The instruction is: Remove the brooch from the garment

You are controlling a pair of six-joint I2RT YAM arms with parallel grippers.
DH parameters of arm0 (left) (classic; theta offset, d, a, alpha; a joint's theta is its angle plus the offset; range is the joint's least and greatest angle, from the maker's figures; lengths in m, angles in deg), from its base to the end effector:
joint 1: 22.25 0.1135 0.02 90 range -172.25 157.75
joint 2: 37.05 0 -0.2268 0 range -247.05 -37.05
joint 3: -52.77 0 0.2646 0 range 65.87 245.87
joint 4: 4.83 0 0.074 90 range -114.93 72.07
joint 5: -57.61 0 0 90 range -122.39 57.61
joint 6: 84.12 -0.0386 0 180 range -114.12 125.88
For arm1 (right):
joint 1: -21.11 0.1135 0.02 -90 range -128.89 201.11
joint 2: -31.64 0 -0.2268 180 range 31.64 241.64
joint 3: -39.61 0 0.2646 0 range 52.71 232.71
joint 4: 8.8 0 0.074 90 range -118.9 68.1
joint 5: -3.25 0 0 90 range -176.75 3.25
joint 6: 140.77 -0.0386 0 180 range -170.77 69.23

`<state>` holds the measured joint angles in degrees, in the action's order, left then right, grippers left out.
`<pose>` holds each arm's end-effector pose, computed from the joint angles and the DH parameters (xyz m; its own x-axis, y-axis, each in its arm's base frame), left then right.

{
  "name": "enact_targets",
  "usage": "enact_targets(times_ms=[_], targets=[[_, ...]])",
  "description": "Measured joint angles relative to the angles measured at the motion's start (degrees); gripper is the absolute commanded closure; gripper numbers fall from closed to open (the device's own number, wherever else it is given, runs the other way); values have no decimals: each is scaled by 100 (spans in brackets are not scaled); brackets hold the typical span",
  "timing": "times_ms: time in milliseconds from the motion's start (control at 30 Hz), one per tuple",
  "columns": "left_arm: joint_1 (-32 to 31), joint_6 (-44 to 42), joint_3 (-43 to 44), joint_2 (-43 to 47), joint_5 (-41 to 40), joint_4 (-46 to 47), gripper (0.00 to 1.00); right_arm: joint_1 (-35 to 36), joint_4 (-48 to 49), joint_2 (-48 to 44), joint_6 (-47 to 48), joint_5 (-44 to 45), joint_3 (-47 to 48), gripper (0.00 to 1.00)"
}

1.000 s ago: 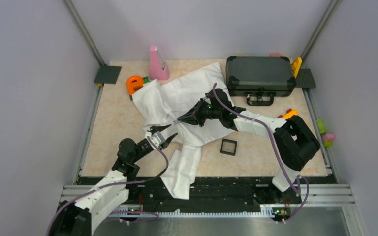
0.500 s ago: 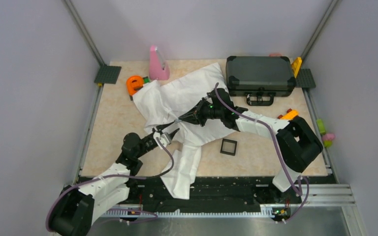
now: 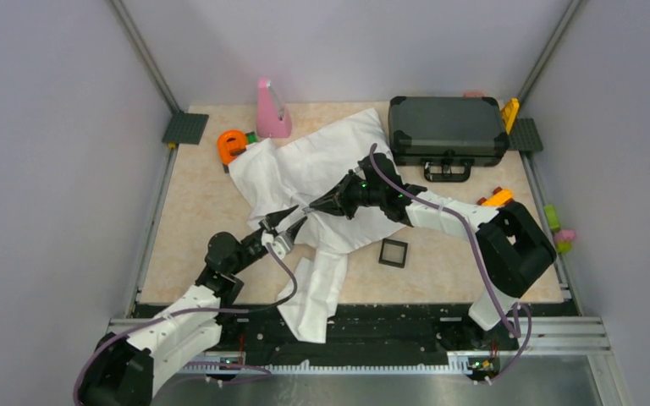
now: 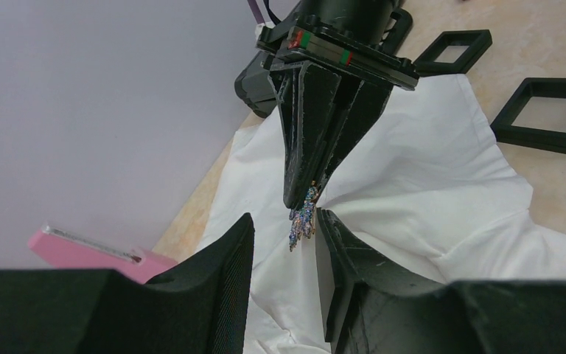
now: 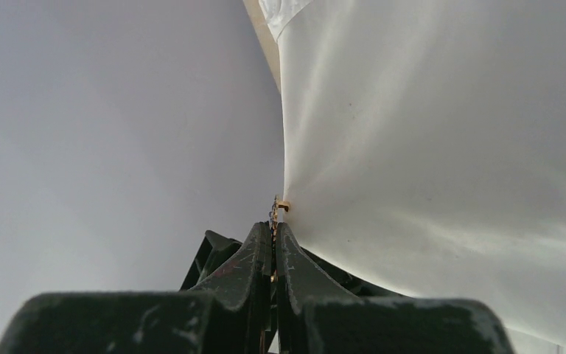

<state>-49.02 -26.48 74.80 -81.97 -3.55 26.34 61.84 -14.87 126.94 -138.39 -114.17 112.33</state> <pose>0.1790 -0.1111 0.1863 0.5479 0.2487 -0.7987 0.6244 0.5137 0.5883 0.2766 0.2616 0.1858 -0.8998 0.3956 0.1842 0.3262 0.3296 0.8860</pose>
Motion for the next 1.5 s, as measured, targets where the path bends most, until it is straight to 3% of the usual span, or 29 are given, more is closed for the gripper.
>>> enact_targets(times_ms=[567, 633, 667, 700, 800, 833, 900, 1000, 1133, 1300, 1500], targets=[[-367, -557, 614, -789, -258, -584, 71, 0, -129, -92, 107, 144, 0, 100], [-396, -629, 643, -857, -321, -654, 78, 0, -133, -101, 107, 142, 0, 100], [-411, -658, 656, -885, -356, -691, 87, 0, -133, -109, 109, 136, 0, 100], [-428, -686, 675, -911, -400, -734, 98, 0, -133, -118, 107, 125, 0, 96], [-483, -807, 752, -979, -494, -839, 100, -13, -131, -122, 116, 149, 0, 61], [-498, -826, 785, -1001, -546, -885, 100, -15, -127, -125, 109, 157, 0, 55], [-518, -822, 811, -1016, -629, -940, 100, -44, -127, -166, 203, 118, 0, 48], [-520, -634, 811, -1040, -754, -960, 100, -166, -291, -350, 492, 81, 0, 46], [-520, -52, 931, -1222, -835, -1005, 100, -798, -393, -920, 1298, 111, -160, 47], [-511, 1008, 1255, -1495, -568, -935, 100, -1392, -168, -1646, 3512, -131, -525, 53], [-433, 2452, 1276, -2065, 240, 494, 100, -1349, 203, -2033, 6172, -977, -1036, 53]])
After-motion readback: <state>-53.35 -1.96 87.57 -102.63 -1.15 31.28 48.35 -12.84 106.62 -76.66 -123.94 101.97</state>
